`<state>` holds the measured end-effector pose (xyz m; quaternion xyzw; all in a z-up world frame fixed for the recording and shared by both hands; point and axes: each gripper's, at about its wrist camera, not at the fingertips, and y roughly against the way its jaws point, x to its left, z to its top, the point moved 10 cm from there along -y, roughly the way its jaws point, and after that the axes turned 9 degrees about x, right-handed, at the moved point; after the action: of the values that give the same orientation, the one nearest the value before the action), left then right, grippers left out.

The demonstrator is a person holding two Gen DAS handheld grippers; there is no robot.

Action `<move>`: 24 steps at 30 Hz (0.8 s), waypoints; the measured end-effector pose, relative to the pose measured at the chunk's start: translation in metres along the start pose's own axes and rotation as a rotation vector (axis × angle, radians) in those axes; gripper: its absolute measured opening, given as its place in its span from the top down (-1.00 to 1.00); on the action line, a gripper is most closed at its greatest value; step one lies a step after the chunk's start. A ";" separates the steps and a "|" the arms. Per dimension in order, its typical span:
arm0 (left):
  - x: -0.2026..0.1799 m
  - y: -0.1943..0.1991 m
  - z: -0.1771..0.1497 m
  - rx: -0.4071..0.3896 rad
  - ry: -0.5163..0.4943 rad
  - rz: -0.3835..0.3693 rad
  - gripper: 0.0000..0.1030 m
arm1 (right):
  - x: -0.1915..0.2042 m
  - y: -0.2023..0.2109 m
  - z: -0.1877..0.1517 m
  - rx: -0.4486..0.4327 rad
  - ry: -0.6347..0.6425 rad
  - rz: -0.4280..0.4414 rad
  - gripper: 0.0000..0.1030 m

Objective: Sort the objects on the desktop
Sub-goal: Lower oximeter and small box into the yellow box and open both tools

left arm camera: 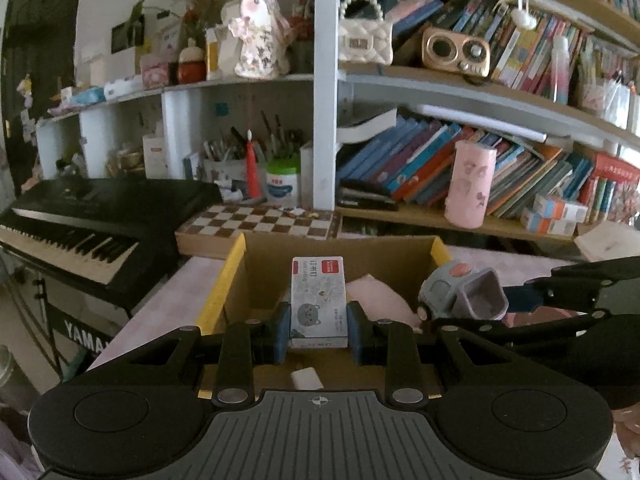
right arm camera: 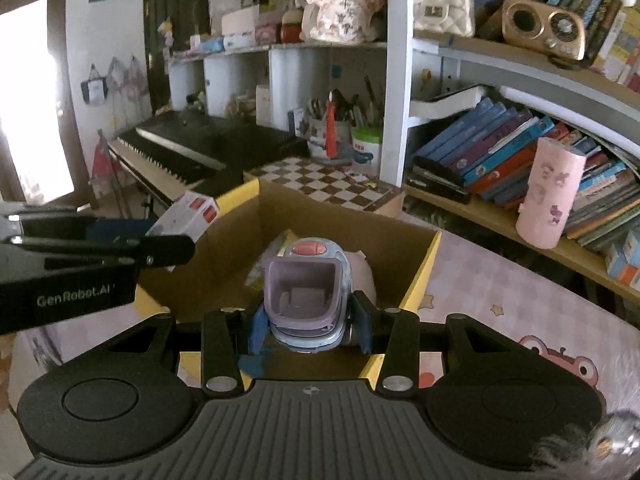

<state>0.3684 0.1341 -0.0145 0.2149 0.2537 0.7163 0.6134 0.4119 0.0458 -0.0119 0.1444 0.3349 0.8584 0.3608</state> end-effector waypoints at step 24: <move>0.000 -0.102 -0.019 0.304 -0.116 -0.001 0.46 | 0.011 -0.095 -0.018 0.382 0.529 0.131 0.22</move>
<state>0.4348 0.1444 -0.0932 0.3463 0.3236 0.6557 0.5877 0.4452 0.0943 -0.0901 0.0029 0.5618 0.8093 0.1718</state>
